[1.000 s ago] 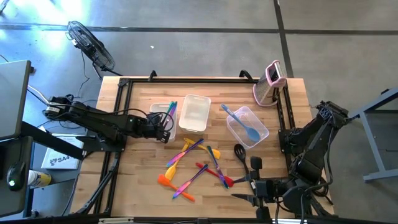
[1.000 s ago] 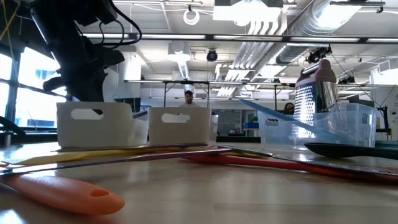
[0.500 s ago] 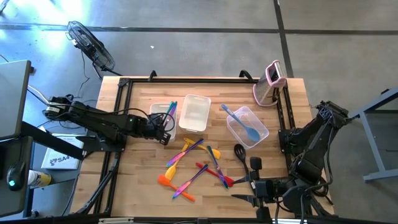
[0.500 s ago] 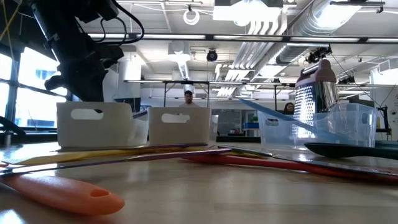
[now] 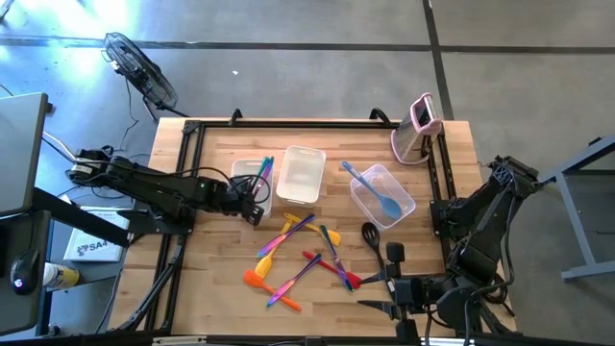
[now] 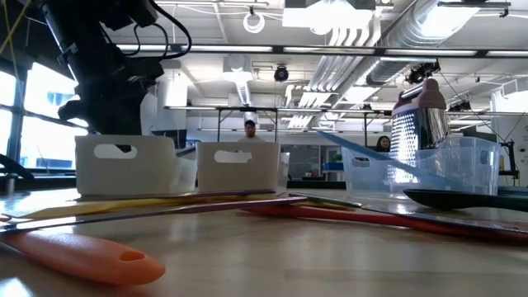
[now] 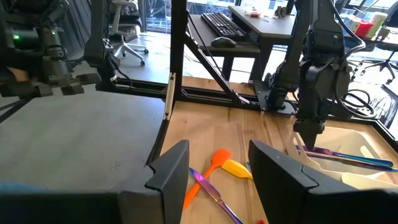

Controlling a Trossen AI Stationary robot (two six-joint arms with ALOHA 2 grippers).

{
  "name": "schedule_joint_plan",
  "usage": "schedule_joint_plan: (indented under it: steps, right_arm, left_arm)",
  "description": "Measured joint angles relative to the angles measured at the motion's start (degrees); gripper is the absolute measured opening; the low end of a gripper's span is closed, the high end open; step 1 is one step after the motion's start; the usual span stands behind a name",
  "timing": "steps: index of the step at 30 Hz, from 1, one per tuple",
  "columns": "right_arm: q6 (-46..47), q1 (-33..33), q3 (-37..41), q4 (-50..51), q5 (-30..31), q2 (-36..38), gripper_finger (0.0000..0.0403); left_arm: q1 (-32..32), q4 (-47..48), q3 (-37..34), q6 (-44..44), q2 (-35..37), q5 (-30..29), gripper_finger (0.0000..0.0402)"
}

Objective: Pick & Place Kitchen Items
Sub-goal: Put the black serving spoon into the transparent bin

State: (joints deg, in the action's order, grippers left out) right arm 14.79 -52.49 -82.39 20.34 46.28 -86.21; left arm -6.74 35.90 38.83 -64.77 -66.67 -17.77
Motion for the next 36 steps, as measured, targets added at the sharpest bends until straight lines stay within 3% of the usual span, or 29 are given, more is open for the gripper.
schedule_joint_plan:
  steps: [6, 12, 21, 29, 36]
  right_arm:
    - [-1.24, 0.01, 0.0, 0.2, -0.8, 0.0, 0.016]
    - [-9.96, 0.13, 0.0, 1.14, -4.44, -0.32, 0.016]
    - [-11.66, 2.13, 0.0, 3.42, -5.64, -3.09, 0.016]
    - [-12.4, 3.26, 0.0, 5.95, -9.12, -3.39, 0.016]
    - [-20.65, 4.25, 0.0, 11.04, -8.92, -4.1, 0.016]
  left_arm:
    - [0.02, -0.07, 0.02, -0.02, 0.24, 6.38, 0.019]
    - [0.0, -0.05, 0.21, 0.11, 0.95, 14.19, 0.0199]
    - [0.0, 2.65, 7.84, 6.68, 0.94, 3.39, 0.0191]
    - [-2.07, 3.21, 16.84, 11.92, 0.96, 3.94, 0.0191]
    - [-7.16, 3.23, 21.5, 11.9, 0.96, 5.37, 0.0191]
